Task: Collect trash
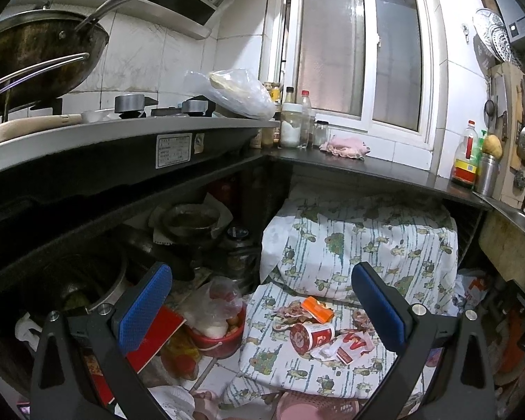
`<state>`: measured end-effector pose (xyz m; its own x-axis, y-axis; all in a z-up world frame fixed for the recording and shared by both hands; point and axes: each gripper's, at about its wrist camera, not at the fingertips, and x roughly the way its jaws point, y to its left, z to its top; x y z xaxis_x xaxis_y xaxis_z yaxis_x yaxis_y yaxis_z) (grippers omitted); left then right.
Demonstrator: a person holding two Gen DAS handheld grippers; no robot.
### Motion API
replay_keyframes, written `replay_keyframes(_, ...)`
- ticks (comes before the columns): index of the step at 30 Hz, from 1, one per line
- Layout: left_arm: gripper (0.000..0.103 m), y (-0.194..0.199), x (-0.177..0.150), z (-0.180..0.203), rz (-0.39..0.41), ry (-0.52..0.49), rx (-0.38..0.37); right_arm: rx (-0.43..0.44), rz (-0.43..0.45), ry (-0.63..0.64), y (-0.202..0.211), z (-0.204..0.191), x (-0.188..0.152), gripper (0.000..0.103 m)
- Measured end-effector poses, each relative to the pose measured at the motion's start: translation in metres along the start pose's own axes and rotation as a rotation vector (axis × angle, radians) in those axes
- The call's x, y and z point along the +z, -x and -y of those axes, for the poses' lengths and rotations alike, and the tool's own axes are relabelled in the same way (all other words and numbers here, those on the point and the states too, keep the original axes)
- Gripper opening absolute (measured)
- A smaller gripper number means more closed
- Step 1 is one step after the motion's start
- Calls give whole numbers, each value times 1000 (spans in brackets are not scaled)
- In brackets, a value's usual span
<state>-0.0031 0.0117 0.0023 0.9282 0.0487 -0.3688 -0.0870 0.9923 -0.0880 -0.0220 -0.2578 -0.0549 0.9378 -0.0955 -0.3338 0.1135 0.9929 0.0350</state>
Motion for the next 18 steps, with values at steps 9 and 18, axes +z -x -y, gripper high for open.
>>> replay_keyframes(9, 103, 4, 2, 2, 13, -13, 0, 2, 0, 6, 1, -2, 0, 103)
replay_keyframes(18, 103, 7, 1, -1, 30, -6, -17, 3, -1, 3, 3, -2, 0, 103)
